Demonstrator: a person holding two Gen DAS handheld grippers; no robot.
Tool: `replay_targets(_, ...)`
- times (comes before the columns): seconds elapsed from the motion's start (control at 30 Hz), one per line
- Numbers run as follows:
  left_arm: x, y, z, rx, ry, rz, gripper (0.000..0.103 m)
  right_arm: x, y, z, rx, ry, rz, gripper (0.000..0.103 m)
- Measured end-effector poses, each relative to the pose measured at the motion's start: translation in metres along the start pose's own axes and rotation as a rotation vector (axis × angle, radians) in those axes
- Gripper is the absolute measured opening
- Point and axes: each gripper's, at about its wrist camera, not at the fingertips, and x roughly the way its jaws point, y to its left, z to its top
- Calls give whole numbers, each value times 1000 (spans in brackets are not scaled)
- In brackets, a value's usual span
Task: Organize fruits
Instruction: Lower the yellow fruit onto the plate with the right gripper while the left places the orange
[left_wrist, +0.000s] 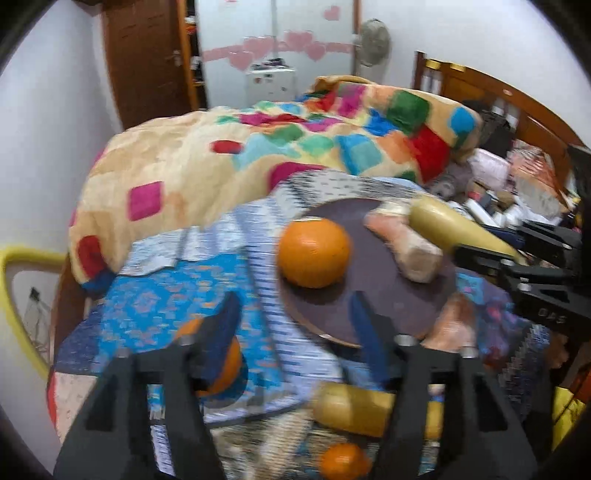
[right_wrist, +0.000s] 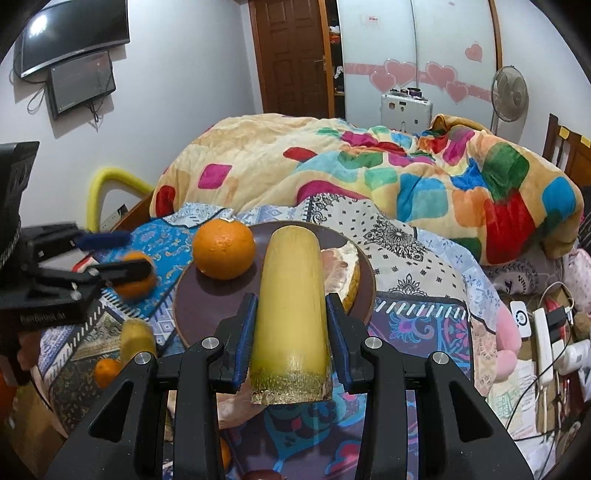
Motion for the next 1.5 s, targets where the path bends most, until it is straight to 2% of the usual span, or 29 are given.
replay_targets(0.07, 6, 15, -2, -5, 5, 64, 73, 2, -1, 0, 3, 5, -1, 34)
replay_targets(0.17, 19, 39, -6, 29, 1, 211, 77, 6, -2, 1, 9, 7, 2, 34)
replay_targets(0.2, 28, 49, -9, 24, 18, 224, 83, 8, -2, 1, 7, 9, 3, 34)
replay_targets(0.27, 49, 69, -18, -7, 91, 235, 83, 11, -1, 2, 4, 16, 0, 34)
replay_targets(0.3, 55, 74, -22, -18, 94, 265, 84, 13, 0, 2, 2, 21, 0, 34)
replay_targets(0.33, 57, 75, -26, 3, 58, 338, 84, 14, 0, 2, 0, 23, 0, 34)
replay_targets(0.37, 59, 75, -29, 23, 50, 352, 84, 15, 1, 2, -5, 24, -1, 34)
replay_targets(0.43, 57, 72, -33, 44, 18, 327, 83, 18, 2, 3, -10, 28, -2, 34)
replay_targets(0.57, 57, 65, -29, 64, 12, 305, 78, 26, 3, 3, -9, 43, 0, 34)
replay_targets(0.63, 55, 68, -26, 49, 9, 288, 76, 27, 3, 3, -8, 46, 6, 34)
replay_targets(0.7, 48, 78, -22, 11, 8, 237, 68, 27, 3, 1, -9, 47, 7, 34)
replay_targets(0.8, 34, 92, -17, -56, -4, 164, 65, 27, 2, 1, -9, 51, 10, 34)
replay_targets(0.87, 28, 100, -14, -71, -22, 197, 68, 28, 2, 3, -5, 50, 8, 34)
replay_targets(0.9, 28, 102, -14, -68, -21, 218, 76, 28, 1, 4, -2, 49, 8, 34)
replay_targets(0.97, 34, 107, -15, -65, 7, 240, 83, 29, -1, 6, 6, 48, 10, 34)
replay_targets(1.07, 52, 115, -22, -81, 78, 214, 83, 30, -2, 8, 6, 45, 4, 34)
replay_targets(1.13, 60, 119, -27, -93, 97, 196, 83, 32, -3, 9, 5, 49, 0, 34)
replay_targets(1.17, 64, 119, -30, -101, 106, 186, 82, 33, -3, 9, 4, 52, -3, 34)
replay_targets(1.2, 67, 119, -32, -107, 110, 178, 74, 35, -4, 10, 4, 58, -6, 34)
replay_targets(1.27, 72, 119, -32, -107, 113, 201, 64, 39, -5, 11, 2, 69, -14, 34)
replay_targets(1.4, 70, 117, -33, -106, 101, 196, 63, 48, -8, 14, 14, 98, -17, 34)
replay_targets(1.5, 61, 111, -33, -116, 90, 152, 63, 53, -6, 18, 8, 108, -24, 34)
